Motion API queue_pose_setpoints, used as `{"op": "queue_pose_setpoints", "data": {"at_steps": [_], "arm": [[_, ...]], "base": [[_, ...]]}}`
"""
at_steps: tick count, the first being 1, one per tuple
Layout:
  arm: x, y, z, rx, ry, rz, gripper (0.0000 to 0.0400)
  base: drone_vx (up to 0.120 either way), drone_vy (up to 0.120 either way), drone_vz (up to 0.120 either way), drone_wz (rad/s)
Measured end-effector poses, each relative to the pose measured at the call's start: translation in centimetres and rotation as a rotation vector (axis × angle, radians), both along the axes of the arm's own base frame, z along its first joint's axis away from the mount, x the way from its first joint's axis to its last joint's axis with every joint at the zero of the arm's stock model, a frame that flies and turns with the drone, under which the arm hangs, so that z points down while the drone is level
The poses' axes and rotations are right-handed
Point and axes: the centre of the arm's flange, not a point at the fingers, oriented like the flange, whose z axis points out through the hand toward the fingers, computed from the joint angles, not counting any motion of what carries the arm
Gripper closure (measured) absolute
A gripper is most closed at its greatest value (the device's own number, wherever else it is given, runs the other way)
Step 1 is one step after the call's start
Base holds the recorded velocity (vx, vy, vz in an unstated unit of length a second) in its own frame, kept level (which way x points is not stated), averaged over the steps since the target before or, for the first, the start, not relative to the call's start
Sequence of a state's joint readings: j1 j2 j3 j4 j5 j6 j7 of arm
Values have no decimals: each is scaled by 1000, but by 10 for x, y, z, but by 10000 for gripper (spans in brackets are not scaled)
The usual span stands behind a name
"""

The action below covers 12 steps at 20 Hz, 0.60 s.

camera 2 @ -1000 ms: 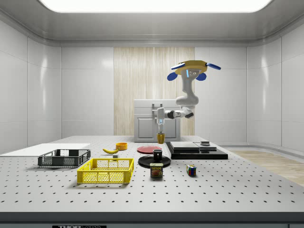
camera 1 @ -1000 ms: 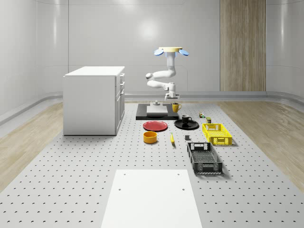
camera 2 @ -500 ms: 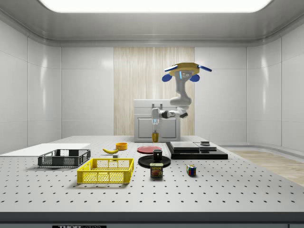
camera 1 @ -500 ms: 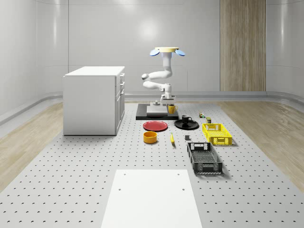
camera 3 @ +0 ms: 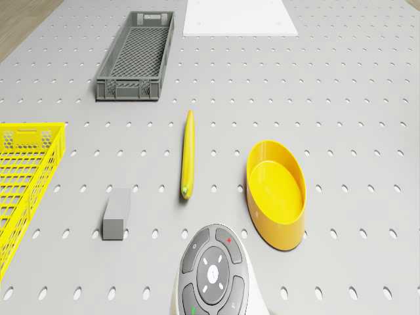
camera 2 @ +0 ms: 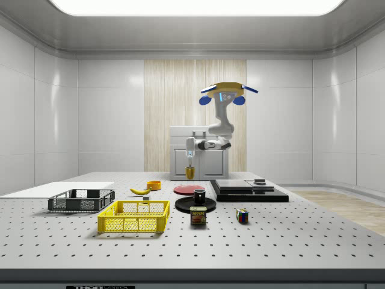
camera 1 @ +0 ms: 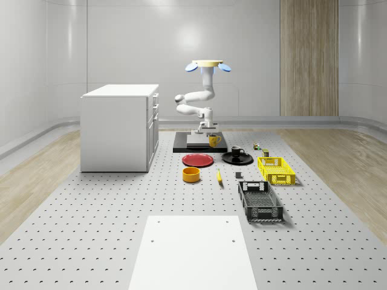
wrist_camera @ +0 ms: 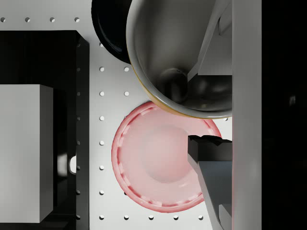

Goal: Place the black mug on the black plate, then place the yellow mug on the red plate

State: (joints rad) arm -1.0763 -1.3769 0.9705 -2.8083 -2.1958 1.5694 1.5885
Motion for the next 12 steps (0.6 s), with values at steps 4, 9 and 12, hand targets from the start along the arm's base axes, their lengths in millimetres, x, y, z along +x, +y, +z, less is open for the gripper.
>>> {"op": "queue_pose_setpoints", "data": {"at_steps": [4,9,12], "arm": [[0,0,0,0,0,0,290],[0,0,0,0,0,0,290],[0,0,0,0,0,0,290]], "base": [[120,-120,0,0],[8,-120,0,0],[0,-120,0,0]]}}
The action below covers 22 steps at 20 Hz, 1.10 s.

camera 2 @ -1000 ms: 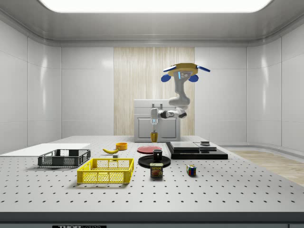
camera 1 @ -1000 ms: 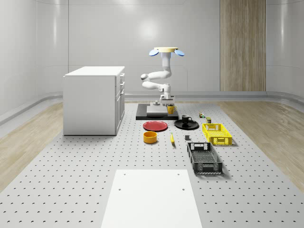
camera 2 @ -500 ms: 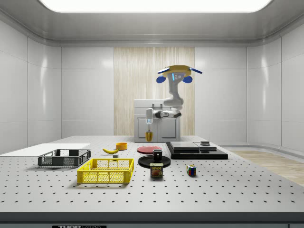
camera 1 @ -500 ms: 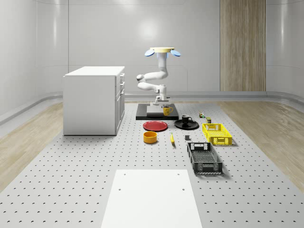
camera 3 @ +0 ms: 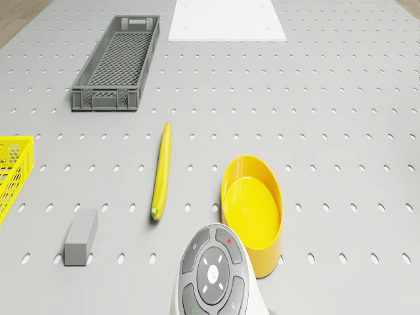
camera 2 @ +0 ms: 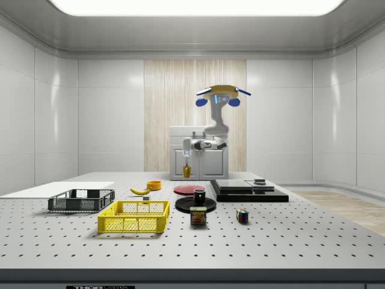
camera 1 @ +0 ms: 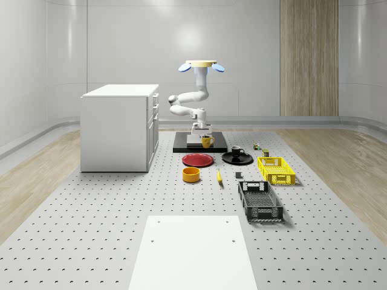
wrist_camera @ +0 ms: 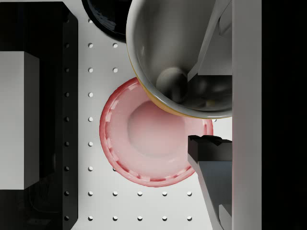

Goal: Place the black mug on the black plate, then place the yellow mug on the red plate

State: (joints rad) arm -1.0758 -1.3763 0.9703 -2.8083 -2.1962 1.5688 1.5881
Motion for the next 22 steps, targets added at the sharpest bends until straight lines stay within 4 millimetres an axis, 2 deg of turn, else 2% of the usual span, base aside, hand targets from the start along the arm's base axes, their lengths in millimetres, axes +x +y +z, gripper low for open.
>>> {"op": "queue_pose_setpoints", "data": {"at_steps": [5,22], "arm": [[0,0,0,0,0,0,290],[0,5,52,0,0,0,290]], "base": [[0,-104,0,0],[0,0,0,0]]}}
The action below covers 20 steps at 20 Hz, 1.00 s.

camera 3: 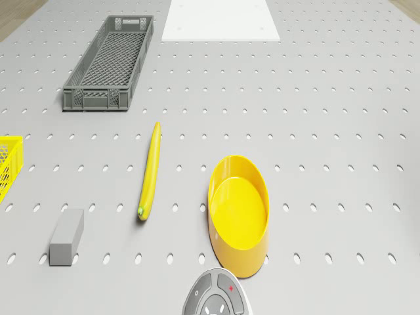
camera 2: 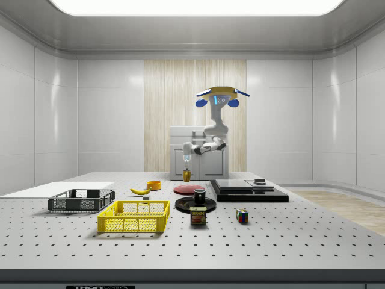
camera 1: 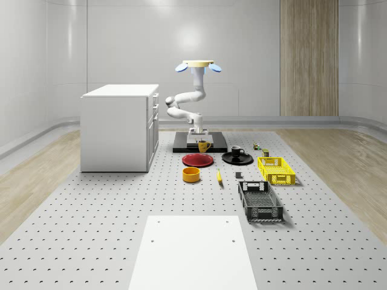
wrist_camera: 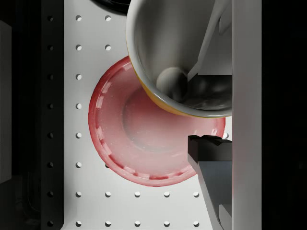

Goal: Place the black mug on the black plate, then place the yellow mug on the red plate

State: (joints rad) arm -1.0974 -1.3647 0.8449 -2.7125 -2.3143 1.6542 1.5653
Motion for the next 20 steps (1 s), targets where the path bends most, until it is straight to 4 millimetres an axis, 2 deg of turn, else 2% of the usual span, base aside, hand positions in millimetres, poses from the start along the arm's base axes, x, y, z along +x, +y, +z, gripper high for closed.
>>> {"op": "queue_pose_setpoints", "data": {"at_steps": [8,13,20], "arm": [[0,22,11,0,0,0,290],[-9,27,22,0,0,0,290],[-22,30,27,0,0,0,290]], "base": [[0,0,0,0],[0,0,0,0],[0,0,0,0]]}}
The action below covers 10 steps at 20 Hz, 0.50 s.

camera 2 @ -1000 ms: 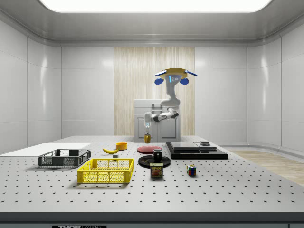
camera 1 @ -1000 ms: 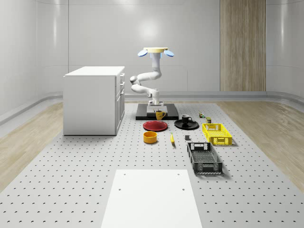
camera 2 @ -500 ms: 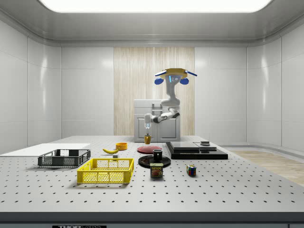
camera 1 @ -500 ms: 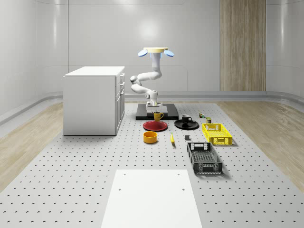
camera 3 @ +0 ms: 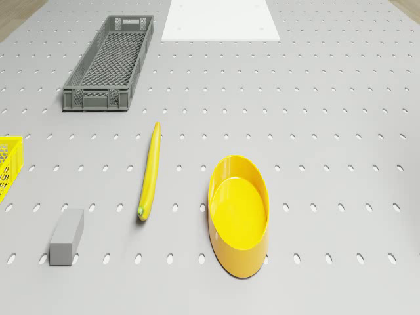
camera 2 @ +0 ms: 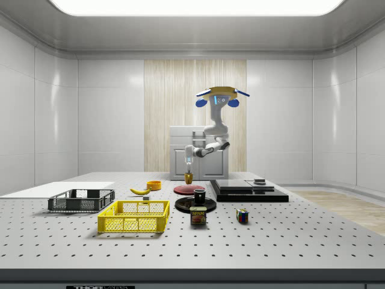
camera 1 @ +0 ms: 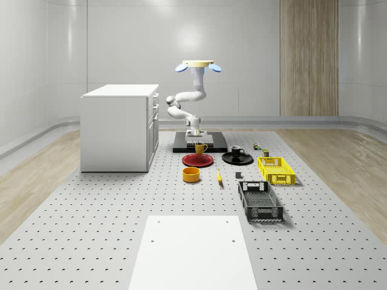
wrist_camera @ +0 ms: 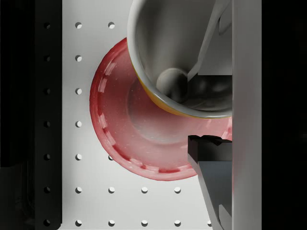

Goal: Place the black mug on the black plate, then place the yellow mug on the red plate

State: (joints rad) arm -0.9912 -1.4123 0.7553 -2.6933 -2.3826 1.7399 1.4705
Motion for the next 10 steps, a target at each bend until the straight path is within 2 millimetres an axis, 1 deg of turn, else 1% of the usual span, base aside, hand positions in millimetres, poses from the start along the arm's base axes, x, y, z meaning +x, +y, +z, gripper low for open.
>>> {"op": "queue_pose_setpoints", "data": {"at_steps": [5,10], "arm": [[-3,12,2,0,0,0,290],[-3,18,13,0,0,0,290]], "base": [[0,0,0,0],[0,0,0,0]]}}
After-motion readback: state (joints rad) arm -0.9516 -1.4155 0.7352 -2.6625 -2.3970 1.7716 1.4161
